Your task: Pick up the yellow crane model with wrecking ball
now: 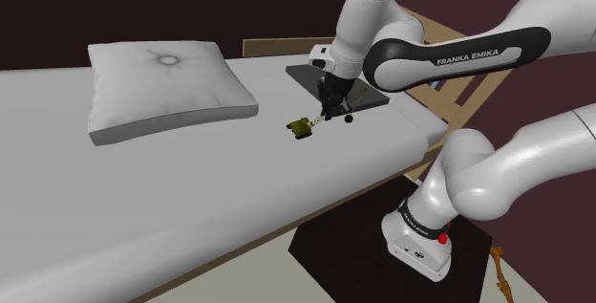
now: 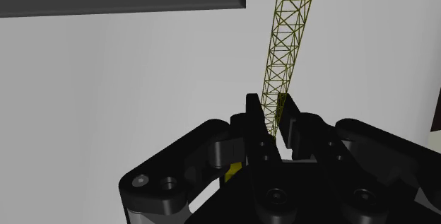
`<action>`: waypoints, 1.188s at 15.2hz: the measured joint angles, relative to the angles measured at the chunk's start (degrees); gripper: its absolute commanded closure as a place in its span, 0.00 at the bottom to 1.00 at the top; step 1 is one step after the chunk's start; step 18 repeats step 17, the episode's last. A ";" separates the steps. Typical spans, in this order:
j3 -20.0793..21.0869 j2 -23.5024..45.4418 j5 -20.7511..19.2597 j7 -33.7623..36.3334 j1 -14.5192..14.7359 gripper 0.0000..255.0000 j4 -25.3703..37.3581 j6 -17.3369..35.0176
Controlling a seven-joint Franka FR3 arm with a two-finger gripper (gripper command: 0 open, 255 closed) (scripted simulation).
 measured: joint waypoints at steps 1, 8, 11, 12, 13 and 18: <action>-0.02 -0.02 0.00 -0.04 -0.01 1.00 0.01 -0.01; 0.08 -1.51 0.61 -1.09 0.13 1.00 3.54 -5.07; 0.29 -2.02 0.91 -1.43 0.26 1.00 5.54 -7.47; 0.35 -2.16 1.04 -1.62 0.30 1.00 6.48 -8.53; 0.42 -2.30 1.12 -1.69 0.34 1.00 6.97 -9.16; 0.63 -2.70 1.44 -2.10 0.45 1.00 9.35 -11.92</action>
